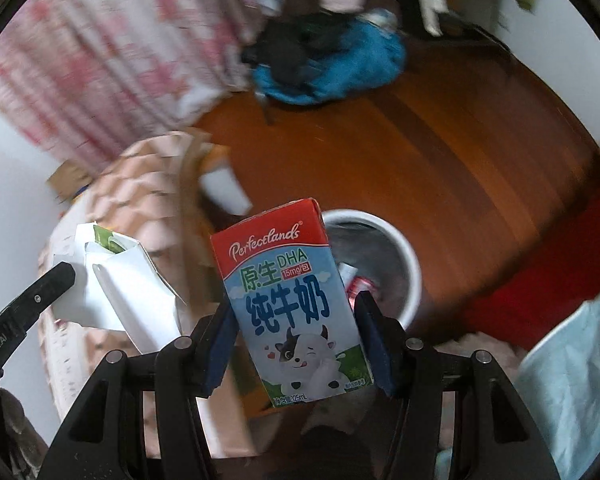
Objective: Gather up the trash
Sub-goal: 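Carry the tissues and milk carton over the bin with both tools, then open both tools to drop the tissues and milk carton into the bin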
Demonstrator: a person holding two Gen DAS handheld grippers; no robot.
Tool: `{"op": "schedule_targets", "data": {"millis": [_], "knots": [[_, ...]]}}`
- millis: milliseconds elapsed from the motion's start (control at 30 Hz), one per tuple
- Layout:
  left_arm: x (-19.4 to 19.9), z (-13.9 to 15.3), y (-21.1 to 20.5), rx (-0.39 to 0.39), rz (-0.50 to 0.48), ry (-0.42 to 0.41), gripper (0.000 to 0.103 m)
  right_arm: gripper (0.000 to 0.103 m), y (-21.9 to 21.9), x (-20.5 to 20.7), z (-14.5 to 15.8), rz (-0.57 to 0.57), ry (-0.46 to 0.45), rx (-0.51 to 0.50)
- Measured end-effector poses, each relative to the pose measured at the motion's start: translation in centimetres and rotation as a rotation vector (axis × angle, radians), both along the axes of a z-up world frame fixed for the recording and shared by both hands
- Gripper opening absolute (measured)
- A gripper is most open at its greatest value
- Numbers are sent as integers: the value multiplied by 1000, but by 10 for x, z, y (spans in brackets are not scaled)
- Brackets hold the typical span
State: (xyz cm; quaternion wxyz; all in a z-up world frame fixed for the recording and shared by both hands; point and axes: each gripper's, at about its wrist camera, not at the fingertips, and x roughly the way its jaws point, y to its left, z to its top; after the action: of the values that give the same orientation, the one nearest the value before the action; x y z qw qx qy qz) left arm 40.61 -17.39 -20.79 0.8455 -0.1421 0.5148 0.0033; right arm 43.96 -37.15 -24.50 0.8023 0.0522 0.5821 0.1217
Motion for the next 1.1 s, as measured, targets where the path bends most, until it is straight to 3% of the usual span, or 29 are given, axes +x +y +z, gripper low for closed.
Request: {"op": "schedule_targets", "data": {"millis": [267, 367, 467, 500, 533, 567, 600, 667, 833, 967, 1100], "knots": [[67, -100, -53, -53, -97, 210, 1, 60, -71, 47, -104, -126, 184, 12], [83, -128, -63, -78, -118, 280, 5, 60, -81, 59, -138, -146, 231, 10], [89, -146, -69, -53, -124, 317, 11, 61, -78, 72, -166, -150, 280, 15], [88, -149, -69, -52, -121, 323, 31, 62, -77, 77, -175, -156, 297, 24], [87, -152, -69, -43, -113, 328, 67, 62, -78, 77, -180, -161, 308, 28], [87, -153, -66, -37, -106, 329, 85, 64, -78, 80, -188, -159, 323, 37], [85, -155, -63, -35, -100, 327, 96, 78, -78, 82, -194, -158, 334, 41], [82, -156, -60, -13, -91, 332, 96, 101, -77, 80, -202, -161, 342, 50], [75, -153, -62, 86, -85, 324, 96, 103, -71, 74, -209, -149, 343, -29], [72, -149, -59, 153, -83, 306, 97, 103, -63, 66, -204, -125, 318, -154], [66, -144, -58, 177, -76, 301, 97, 103, -60, 60, -197, -105, 321, -217]]}}
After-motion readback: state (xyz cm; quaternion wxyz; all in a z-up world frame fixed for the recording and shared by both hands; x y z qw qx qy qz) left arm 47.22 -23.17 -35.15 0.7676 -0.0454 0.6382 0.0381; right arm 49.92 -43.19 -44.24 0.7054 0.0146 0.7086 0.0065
